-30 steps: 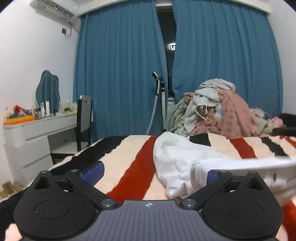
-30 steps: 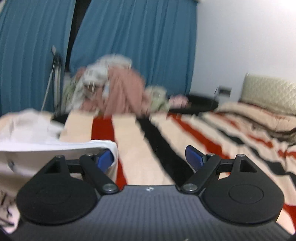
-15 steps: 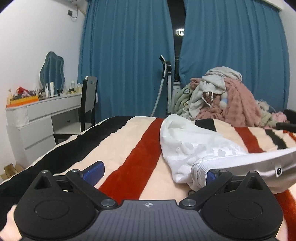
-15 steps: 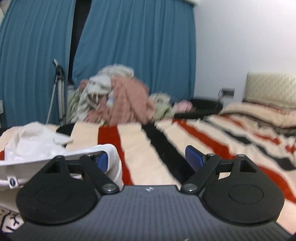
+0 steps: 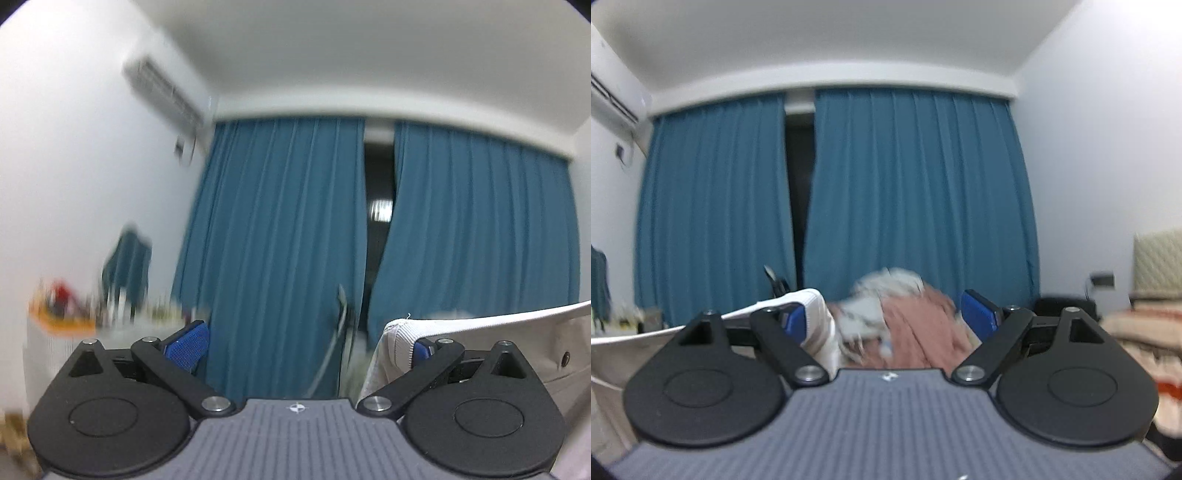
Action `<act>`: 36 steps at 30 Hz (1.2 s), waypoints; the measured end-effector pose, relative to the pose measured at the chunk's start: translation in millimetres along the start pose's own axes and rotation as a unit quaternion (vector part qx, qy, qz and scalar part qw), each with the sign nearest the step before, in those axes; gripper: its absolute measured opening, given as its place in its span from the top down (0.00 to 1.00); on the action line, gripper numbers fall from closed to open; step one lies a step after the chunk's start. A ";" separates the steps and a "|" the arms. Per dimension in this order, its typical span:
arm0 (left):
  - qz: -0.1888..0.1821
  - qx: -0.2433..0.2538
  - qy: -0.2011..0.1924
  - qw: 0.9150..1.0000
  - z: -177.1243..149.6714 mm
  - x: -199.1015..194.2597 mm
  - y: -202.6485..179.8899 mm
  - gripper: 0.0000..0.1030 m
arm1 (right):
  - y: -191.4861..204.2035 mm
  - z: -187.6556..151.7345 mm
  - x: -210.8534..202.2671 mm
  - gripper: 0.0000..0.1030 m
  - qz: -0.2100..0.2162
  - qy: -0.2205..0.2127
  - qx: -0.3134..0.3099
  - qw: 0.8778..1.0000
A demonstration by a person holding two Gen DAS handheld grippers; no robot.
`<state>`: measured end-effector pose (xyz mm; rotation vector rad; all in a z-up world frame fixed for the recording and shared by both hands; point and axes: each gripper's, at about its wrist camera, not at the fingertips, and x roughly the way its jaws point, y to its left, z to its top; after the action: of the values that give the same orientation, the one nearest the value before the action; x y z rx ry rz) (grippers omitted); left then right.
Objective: Fold clothes
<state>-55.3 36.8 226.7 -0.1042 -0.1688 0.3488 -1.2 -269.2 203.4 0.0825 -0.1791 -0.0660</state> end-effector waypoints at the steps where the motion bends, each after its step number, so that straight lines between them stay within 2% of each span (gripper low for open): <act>1: -0.003 -0.001 -0.013 1.000 22.9 -2.5 -0.7 0.00 | 1.0 25.1 -3.1 0.18 0.005 -0.013 -0.003 1.000; 4: -0.012 -0.003 -0.051 0.999 91.4 -10.0 -3.0 0.00 | 3.2 95.5 -14.0 0.18 0.015 -0.054 -0.014 0.998; 7: -0.020 -0.006 -0.090 0.996 160.0 -17.4 -5.2 0.00 | 1.1 151.4 -20.4 0.18 0.018 -0.083 -0.016 0.996; 9: -0.028 -0.007 -0.102 0.994 193.9 -17.9 -12.7 0.00 | -1.7 181.4 -19.4 0.18 0.015 -0.098 -0.012 0.995; 12: -0.040 0.002 -0.109 0.993 214.1 -6.2 -29.4 0.00 | -4.0 201.8 -7.6 0.17 0.004 -0.107 -0.025 0.994; 15: -0.048 0.025 -0.097 0.994 200.6 22.0 -51.1 0.00 | -7.3 190.5 19.5 0.17 -0.005 -0.086 -0.040 0.995; 17: -0.058 0.037 -0.070 0.995 176.5 49.6 -65.2 0.00 | -11.1 168.8 44.2 0.17 -0.012 -0.060 -0.046 0.997; 20: -0.074 0.049 -0.014 0.996 123.7 103.8 -84.9 0.00 | -15.8 118.2 90.9 0.18 -0.024 -0.011 -0.051 0.998; 28: -0.060 0.079 0.106 0.989 -53.7 297.3 -150.4 0.00 | -15.6 -48.8 265.8 0.18 -0.048 0.119 -0.060 0.990; 33: -0.061 0.088 0.170 0.980 -183.8 429.1 -194.2 0.00 | -15.0 -169.5 391.7 0.18 -0.067 0.187 -0.066 0.978; 36: -0.060 0.090 0.236 0.966 -273.3 502.1 -207.0 0.00 | -13.4 -247.9 449.5 0.18 -0.059 0.232 -0.075 0.968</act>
<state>527.9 -1.6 59.2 0.0046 0.3287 0.2090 484.1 -296.4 37.8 -0.0439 0.2996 -0.1759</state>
